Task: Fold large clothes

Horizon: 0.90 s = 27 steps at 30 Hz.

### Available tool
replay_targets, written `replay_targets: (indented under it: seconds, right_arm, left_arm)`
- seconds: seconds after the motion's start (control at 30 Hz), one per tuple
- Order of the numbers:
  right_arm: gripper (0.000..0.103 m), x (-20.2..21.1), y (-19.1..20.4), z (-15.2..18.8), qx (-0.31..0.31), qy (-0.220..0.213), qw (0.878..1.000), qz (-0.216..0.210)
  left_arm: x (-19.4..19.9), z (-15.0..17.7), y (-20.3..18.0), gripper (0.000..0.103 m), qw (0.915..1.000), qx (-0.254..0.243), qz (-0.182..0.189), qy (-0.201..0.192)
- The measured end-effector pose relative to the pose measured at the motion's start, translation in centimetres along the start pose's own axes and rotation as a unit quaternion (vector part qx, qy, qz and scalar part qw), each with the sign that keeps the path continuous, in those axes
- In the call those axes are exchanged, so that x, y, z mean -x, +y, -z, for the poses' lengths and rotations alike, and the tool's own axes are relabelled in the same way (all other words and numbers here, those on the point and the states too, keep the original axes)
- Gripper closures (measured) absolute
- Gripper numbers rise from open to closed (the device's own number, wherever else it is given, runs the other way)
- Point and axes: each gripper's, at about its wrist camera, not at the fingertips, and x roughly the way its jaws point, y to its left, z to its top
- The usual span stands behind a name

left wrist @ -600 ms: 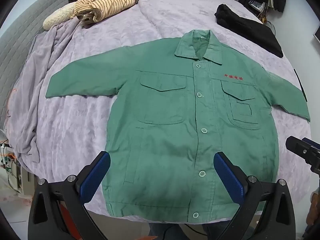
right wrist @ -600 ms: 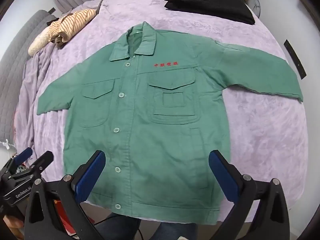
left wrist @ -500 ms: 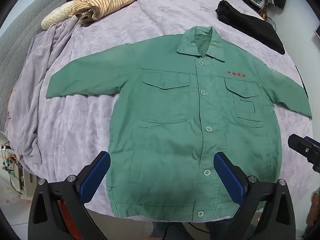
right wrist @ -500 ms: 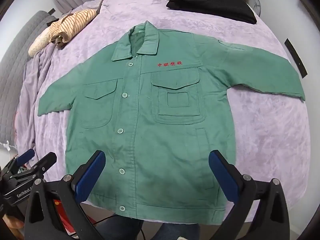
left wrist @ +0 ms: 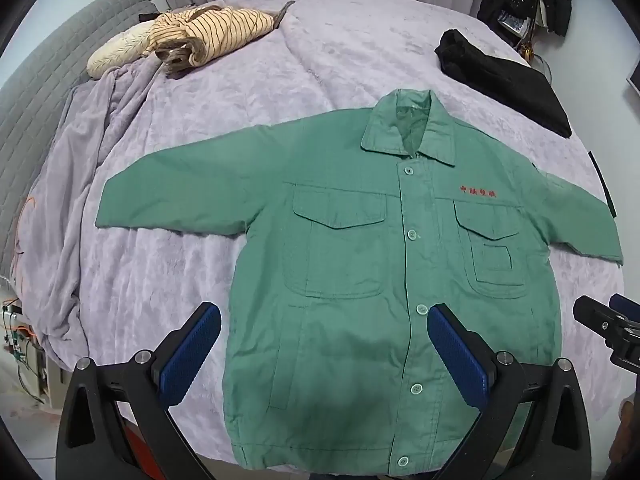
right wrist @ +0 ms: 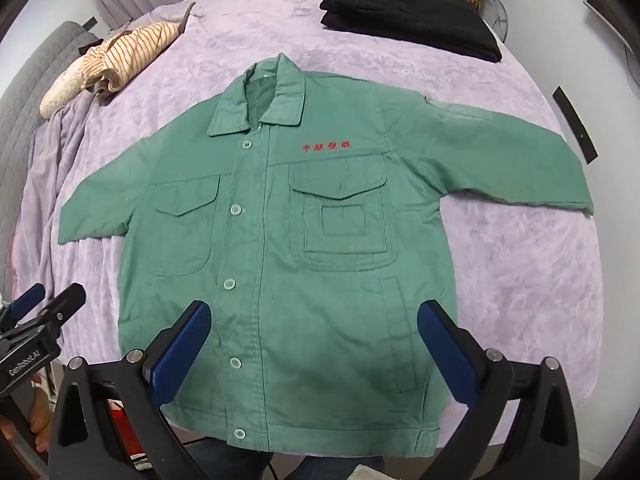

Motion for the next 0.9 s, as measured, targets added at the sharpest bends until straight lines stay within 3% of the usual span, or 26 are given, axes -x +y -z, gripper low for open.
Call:
replay_targets:
  seconds: [0.17, 0.27, 0.43, 0.9]
  right_arm:
    - [0.0, 0.2, 0.0, -1.0, -0.007, -0.015, 1.0, 0.004]
    - [0.0, 0.2, 0.0, -1.9, -0.01, -0.021, 1.0, 0.007]
    - [0.0, 0.0, 0.4, -2.3, -0.002, -0.023, 1.0, 0.01]
    - [0.0, -0.5, 0.4, -2.4, 0.002, -0.014, 1.0, 0.01]
  left_arm:
    - [0.4, -1.4, -0.2, 0.0, 0.9993, 0.005, 0.033, -0.015]
    - [-0.4, -2.0, -0.6, 0.0, 0.9998, 0.003, 0.021, 0.001]
    - [-1.5, -2.1, -1.0, 0.0, 0.9988, 0.006, 0.038, 0.031]
    - [-1.8, -2.3, -2.0, 0.0, 0.9988, -0.015, 0.03, 0.036]
